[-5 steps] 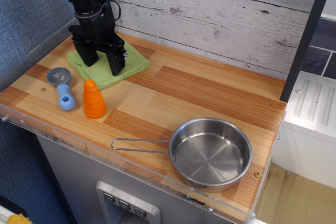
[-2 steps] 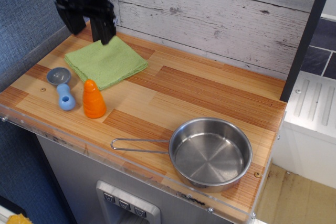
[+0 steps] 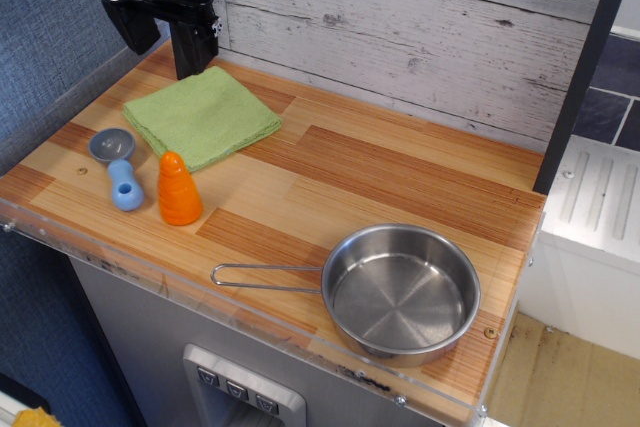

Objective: Move the green cloth and place it behind the blue spoon

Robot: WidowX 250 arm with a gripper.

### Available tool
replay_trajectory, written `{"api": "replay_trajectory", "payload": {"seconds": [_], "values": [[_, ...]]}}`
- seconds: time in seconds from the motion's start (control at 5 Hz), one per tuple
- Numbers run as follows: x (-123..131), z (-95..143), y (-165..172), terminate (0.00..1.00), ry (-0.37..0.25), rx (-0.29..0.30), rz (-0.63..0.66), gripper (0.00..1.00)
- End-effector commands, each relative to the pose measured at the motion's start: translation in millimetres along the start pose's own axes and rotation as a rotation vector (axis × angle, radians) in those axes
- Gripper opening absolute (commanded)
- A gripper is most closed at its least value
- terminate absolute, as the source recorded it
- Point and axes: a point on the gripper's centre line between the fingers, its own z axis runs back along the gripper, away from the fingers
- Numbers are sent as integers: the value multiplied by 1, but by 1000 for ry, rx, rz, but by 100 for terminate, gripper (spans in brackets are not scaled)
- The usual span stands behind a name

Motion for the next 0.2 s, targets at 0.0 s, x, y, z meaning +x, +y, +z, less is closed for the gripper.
{"api": "replay_trajectory", "payload": {"seconds": [0.0], "values": [[3,17,5,100,-40,25,6,100]]}}
